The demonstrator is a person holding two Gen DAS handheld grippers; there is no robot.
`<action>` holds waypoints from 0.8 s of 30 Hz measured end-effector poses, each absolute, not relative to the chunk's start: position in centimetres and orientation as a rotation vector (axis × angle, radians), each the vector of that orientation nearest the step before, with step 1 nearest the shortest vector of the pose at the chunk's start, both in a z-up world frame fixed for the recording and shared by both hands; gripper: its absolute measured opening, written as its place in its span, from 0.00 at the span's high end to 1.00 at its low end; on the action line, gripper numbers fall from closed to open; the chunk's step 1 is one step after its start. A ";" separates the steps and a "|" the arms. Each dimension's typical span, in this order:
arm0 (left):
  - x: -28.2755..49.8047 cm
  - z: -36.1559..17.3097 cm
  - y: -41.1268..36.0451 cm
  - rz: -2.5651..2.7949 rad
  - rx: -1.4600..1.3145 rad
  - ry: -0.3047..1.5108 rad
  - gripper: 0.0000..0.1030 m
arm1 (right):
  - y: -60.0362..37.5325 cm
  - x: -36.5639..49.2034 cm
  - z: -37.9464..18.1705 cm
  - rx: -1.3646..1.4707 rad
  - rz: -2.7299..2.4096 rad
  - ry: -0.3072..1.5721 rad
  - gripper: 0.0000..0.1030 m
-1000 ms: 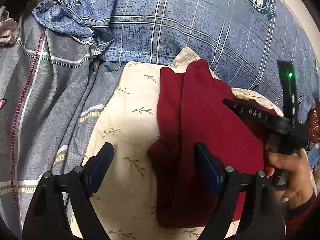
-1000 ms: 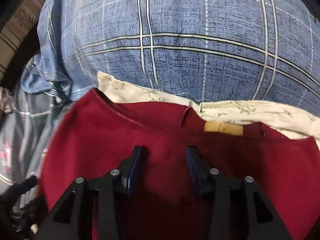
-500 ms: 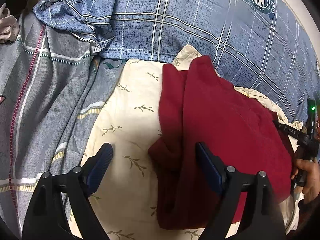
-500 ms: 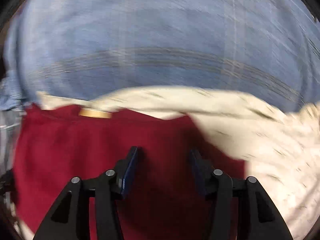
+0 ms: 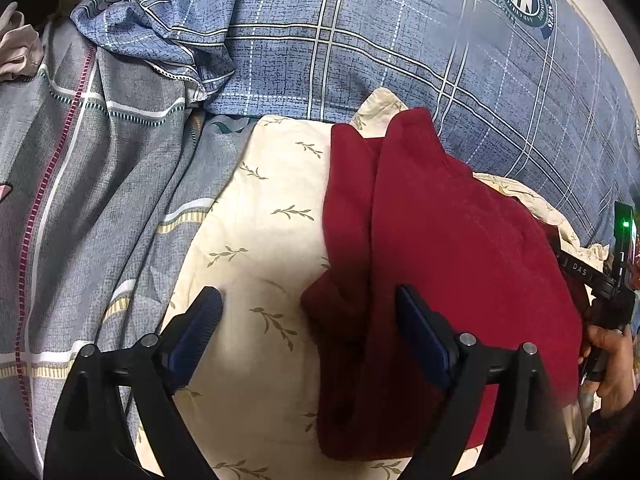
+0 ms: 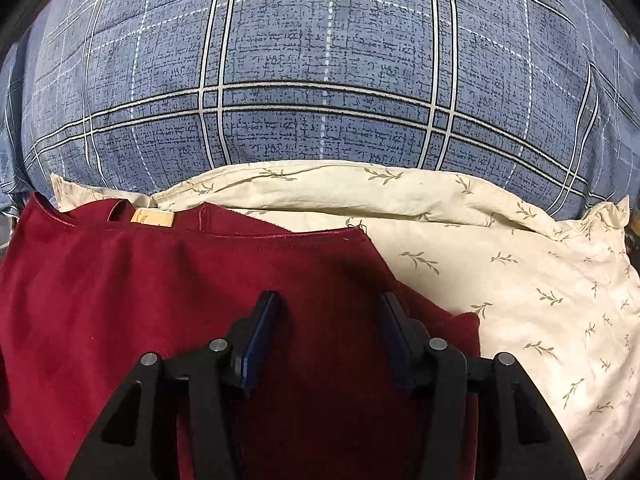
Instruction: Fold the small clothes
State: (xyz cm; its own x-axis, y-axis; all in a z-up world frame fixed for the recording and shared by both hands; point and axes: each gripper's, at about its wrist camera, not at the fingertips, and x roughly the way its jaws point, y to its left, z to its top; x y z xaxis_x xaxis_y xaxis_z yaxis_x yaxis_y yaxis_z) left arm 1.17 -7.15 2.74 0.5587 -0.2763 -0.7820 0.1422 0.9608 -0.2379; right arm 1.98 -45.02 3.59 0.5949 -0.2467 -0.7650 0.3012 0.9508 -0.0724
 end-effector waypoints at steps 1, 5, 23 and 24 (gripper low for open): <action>1.2 2.7 -7.2 -0.247 -0.153 0.947 0.13 | -45.1 2.1 3.6 0.064 -0.319 0.879 0.48; 1.2 2.7 -7.2 -0.249 -0.152 0.947 0.12 | -44.5 2.1 3.2 0.059 -0.321 0.878 0.47; 1.6 2.9 -7.0 -0.251 -0.142 0.950 0.11 | -38.9 -3.2 8.7 -0.110 -0.377 0.660 0.34; 1.6 2.9 -7.0 -0.250 -0.143 0.950 0.10 | -38.8 -4.0 9.0 -0.112 -0.376 0.655 0.34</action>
